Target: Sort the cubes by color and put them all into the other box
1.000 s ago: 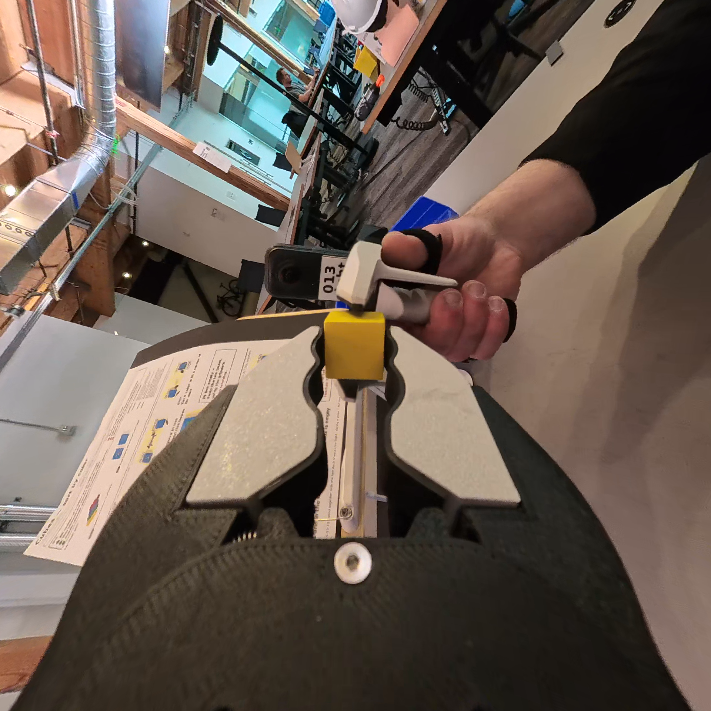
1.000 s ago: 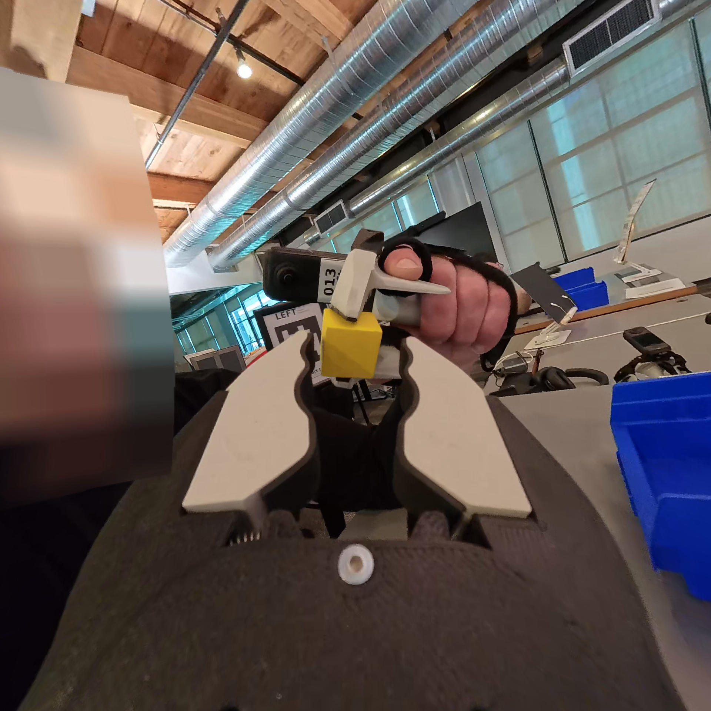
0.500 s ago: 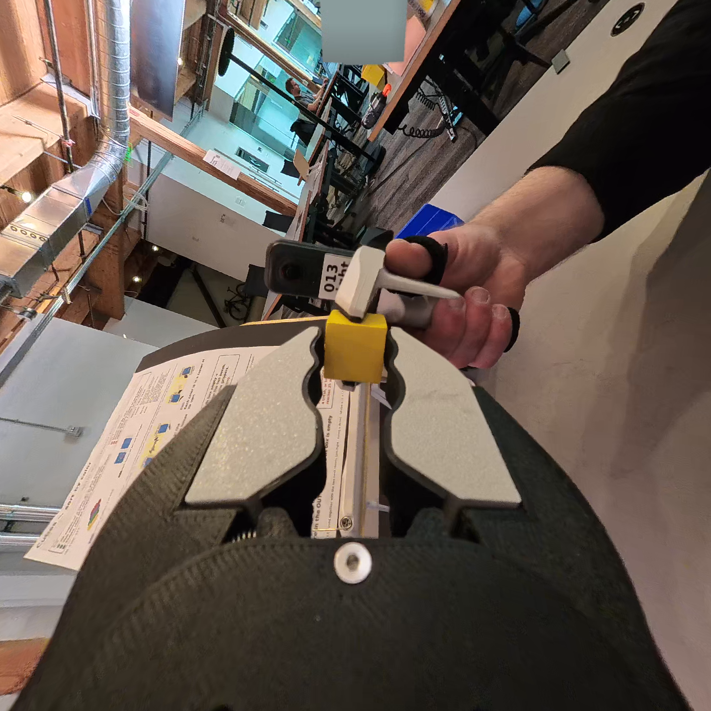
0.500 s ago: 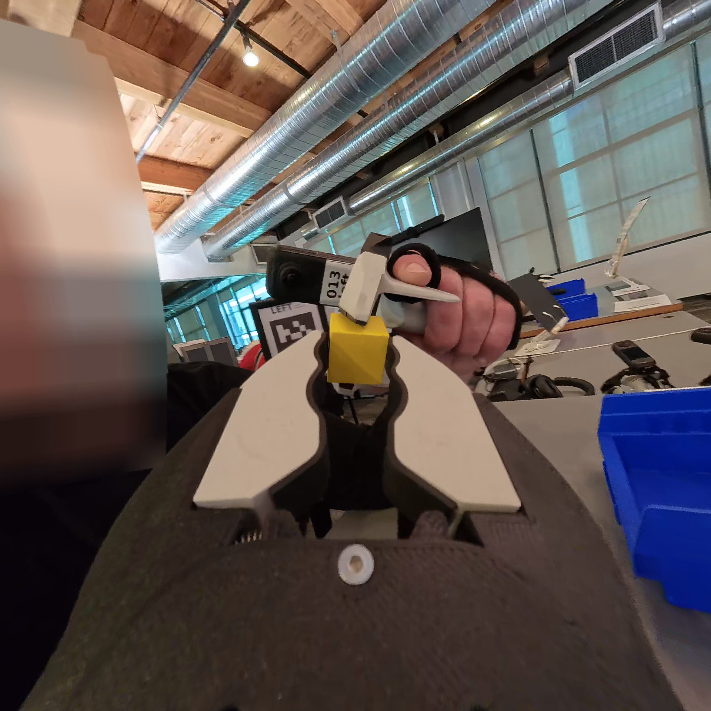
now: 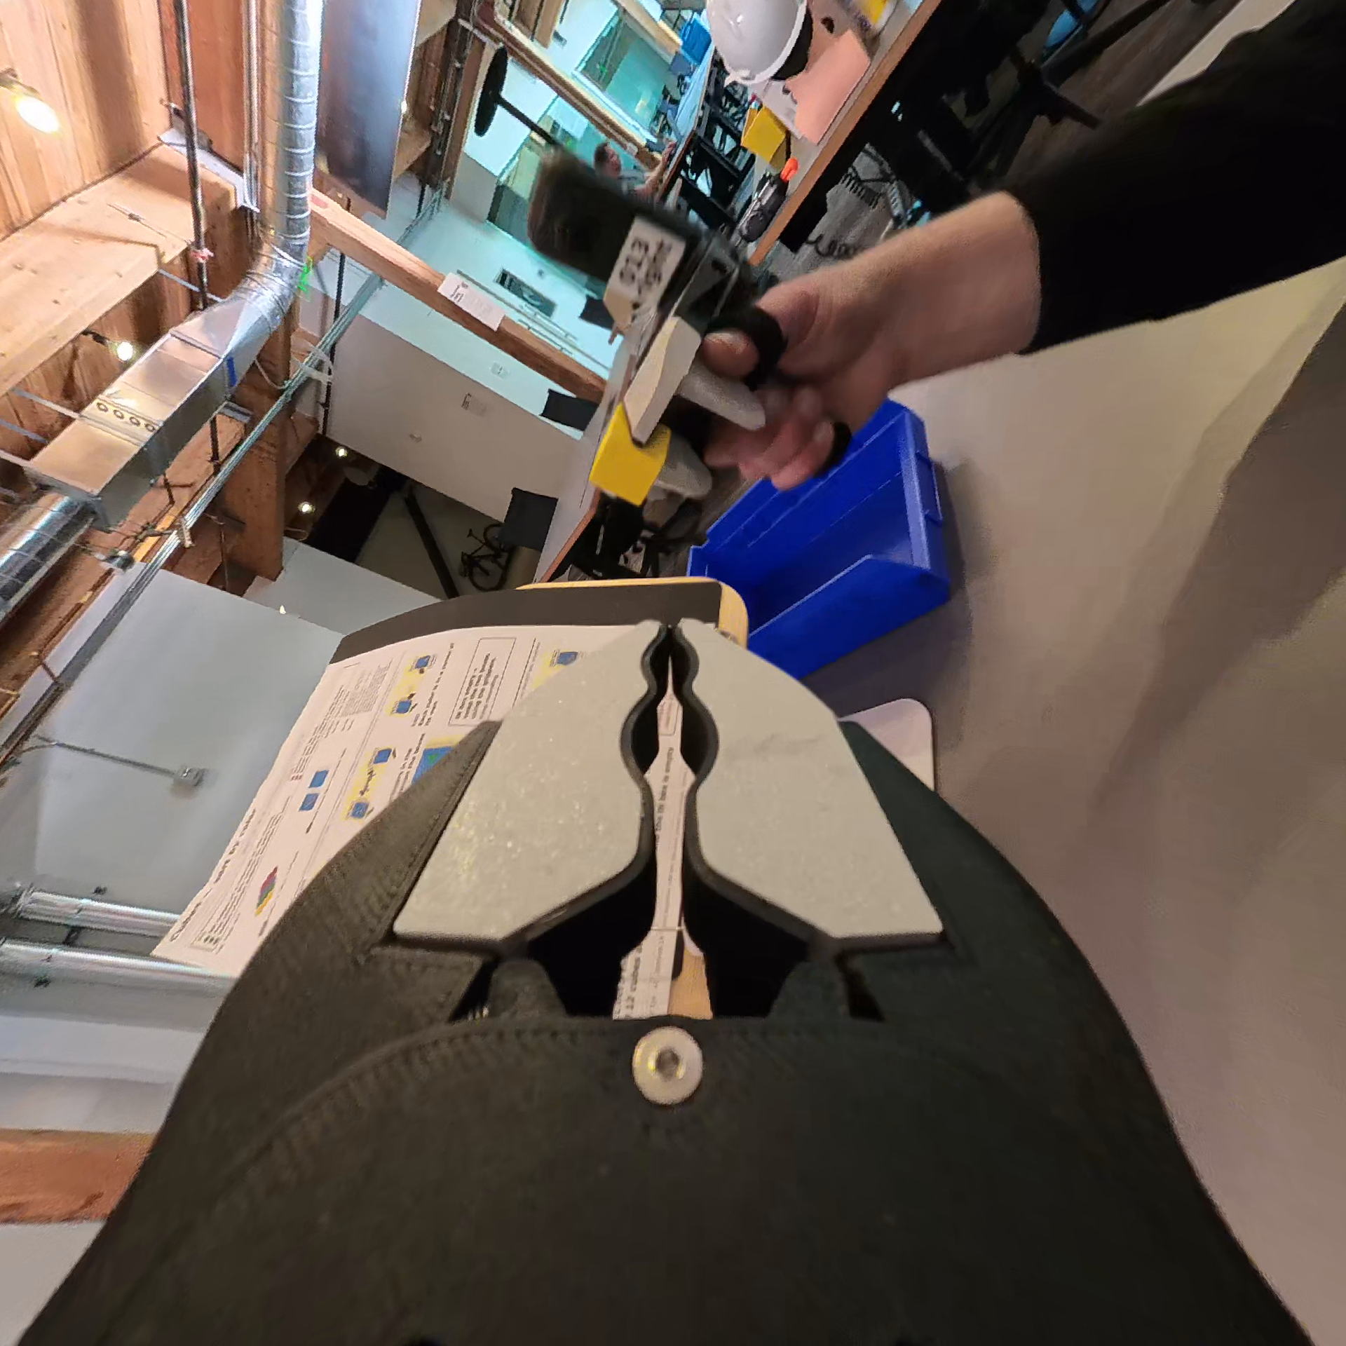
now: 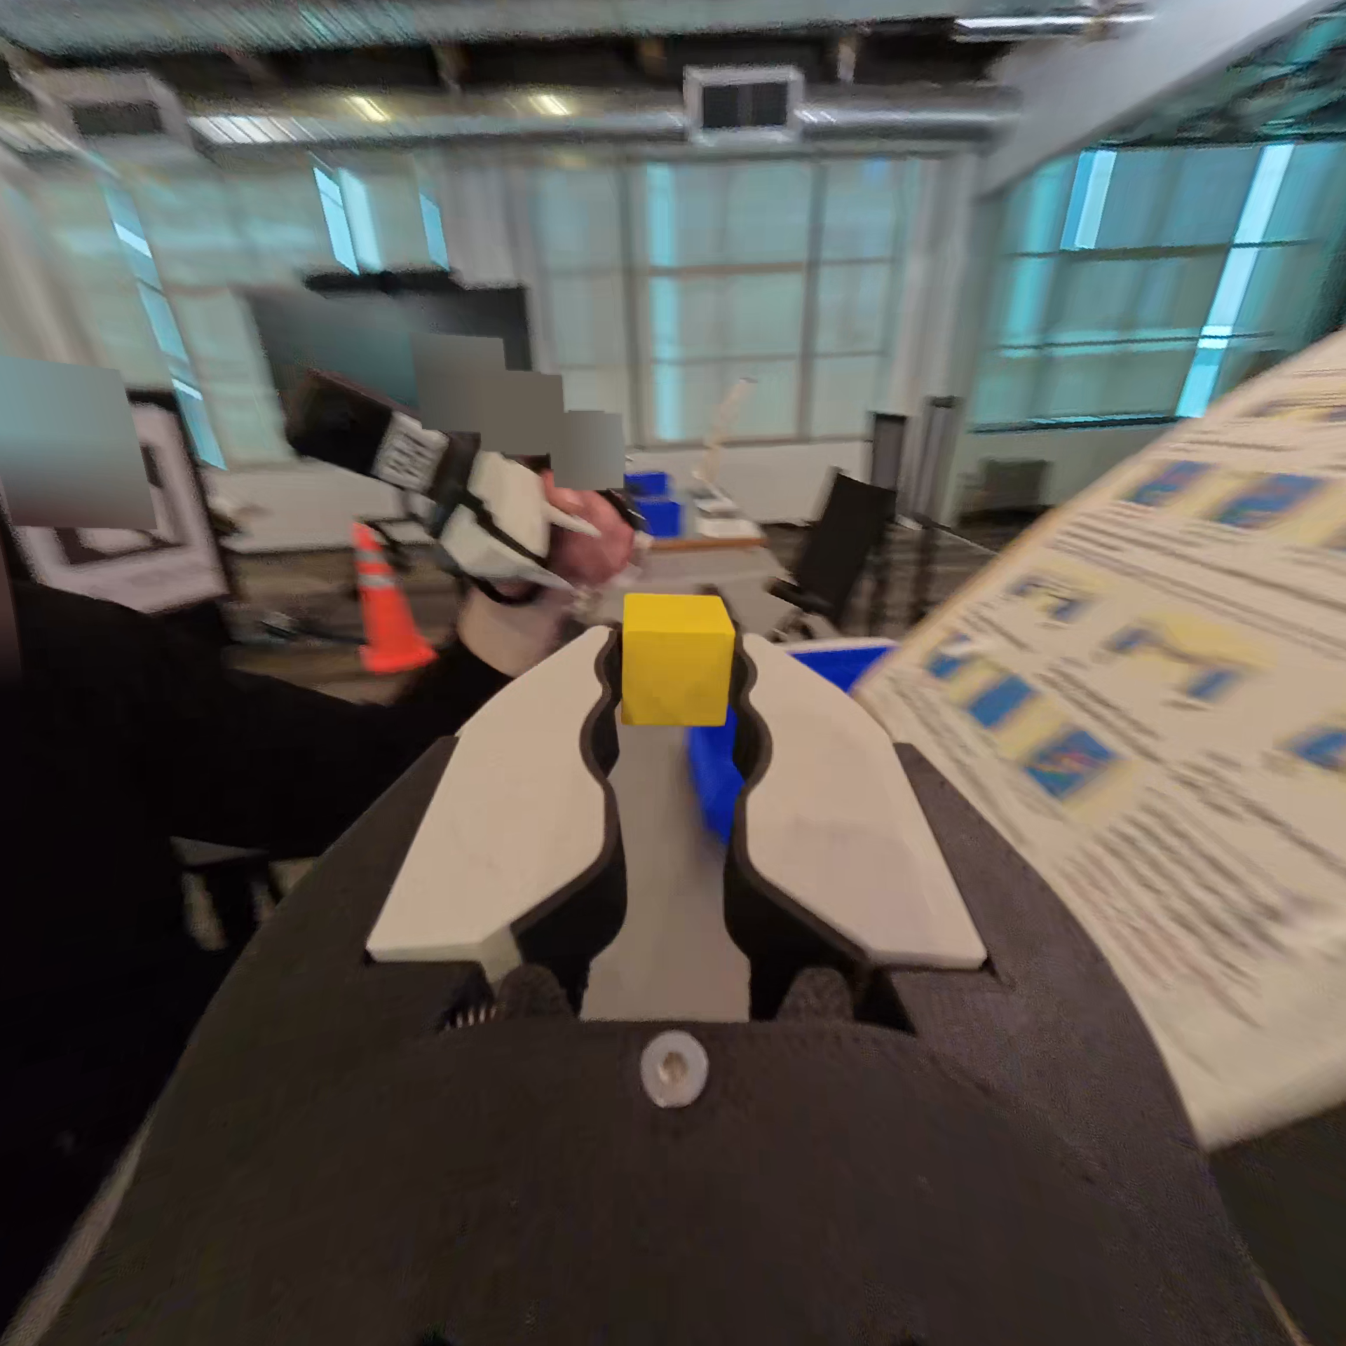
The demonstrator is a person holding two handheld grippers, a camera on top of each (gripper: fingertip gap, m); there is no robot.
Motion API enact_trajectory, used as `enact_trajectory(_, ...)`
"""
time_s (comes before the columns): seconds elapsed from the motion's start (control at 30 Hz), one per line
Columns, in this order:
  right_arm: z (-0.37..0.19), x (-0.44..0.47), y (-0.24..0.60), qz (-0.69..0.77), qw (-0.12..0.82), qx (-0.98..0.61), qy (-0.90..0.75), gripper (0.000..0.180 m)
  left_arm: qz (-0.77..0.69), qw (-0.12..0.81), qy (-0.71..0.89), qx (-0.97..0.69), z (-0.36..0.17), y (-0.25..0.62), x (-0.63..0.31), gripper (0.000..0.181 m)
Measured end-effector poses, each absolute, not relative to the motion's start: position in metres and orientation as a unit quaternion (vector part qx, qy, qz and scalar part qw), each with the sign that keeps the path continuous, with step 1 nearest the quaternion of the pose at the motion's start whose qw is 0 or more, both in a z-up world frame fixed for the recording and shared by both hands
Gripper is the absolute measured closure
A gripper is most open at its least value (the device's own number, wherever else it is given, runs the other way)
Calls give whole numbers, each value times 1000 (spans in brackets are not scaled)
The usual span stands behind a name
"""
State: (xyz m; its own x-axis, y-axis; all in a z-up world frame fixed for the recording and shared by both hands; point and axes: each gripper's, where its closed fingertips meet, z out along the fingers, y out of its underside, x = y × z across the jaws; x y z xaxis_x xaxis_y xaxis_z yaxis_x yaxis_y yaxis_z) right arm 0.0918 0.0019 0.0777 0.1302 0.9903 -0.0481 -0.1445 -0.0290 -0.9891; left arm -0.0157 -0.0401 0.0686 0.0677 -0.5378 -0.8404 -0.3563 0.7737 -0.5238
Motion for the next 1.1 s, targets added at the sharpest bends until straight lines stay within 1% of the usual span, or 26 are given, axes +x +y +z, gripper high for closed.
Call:
enact_trajectory(0.07, 71, 128, 24, 422, 587, -550, -417, 151, -62, 654, 676, -333, 71, -39, -19, 181)
enact_trajectory(0.17, 59, 177, 53, 335, 594, -608, -405, 151, -59, 651, 679, -334, 71, -40, -21, 181)
enact_trajectory(0.33, 18, 249, 116, 212, 552, -733, -336, 151, -40, 649, 682, -336, 70, -39, -18, 181)
enact_trajectory(0.4, -1, 264, 136, 194, 530, -767, -305, 151, -39, 647, 684, -335, 70, -38, -14, 181)
enact_trajectory(0.5, -36, 276, 162, 166, 488, -808, -285, 151, -36, 644, 687, -336, 67, -36, -10, 181)
enact_trajectory(0.63, -88, 280, 187, 95, 408, -854, -309, 150, -28, 636, 693, -340, 62, -32, -8, 181)
enact_trajectory(0.73, -118, 277, 199, 79, 355, -872, -327, 151, -28, 632, 694, -343, 60, -30, -10, 181)
enact_trajectory(1.1, -183, 269, 210, 67, 224, -835, -498, 151, -21, 627, 693, -356, 59, -22, -17, 181)
